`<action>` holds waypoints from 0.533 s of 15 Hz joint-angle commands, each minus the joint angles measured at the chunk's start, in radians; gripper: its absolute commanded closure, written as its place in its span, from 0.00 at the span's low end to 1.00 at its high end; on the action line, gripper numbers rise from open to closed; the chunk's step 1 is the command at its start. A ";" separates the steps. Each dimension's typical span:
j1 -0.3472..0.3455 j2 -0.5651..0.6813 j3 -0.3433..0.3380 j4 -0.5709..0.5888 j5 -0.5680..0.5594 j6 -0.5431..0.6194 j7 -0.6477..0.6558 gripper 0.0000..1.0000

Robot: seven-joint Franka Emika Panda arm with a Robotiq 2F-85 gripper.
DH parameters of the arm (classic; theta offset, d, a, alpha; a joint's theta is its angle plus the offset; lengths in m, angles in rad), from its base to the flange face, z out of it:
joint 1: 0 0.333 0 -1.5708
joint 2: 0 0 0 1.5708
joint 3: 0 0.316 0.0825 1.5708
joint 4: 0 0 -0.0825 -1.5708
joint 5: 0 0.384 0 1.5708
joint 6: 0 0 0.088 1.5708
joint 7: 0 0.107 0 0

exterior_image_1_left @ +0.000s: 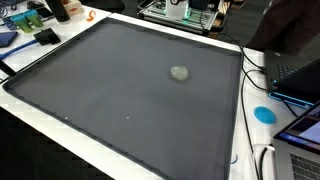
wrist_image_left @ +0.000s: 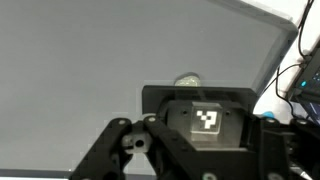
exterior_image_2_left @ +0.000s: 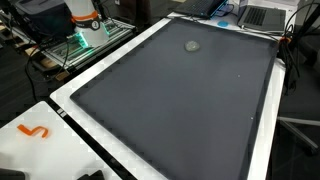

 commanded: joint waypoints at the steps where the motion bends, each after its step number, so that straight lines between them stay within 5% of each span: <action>1: 0.008 0.146 0.083 0.136 -0.029 -0.032 0.100 0.69; 8: 0.016 0.388 0.235 0.358 -0.183 -0.069 0.343 0.69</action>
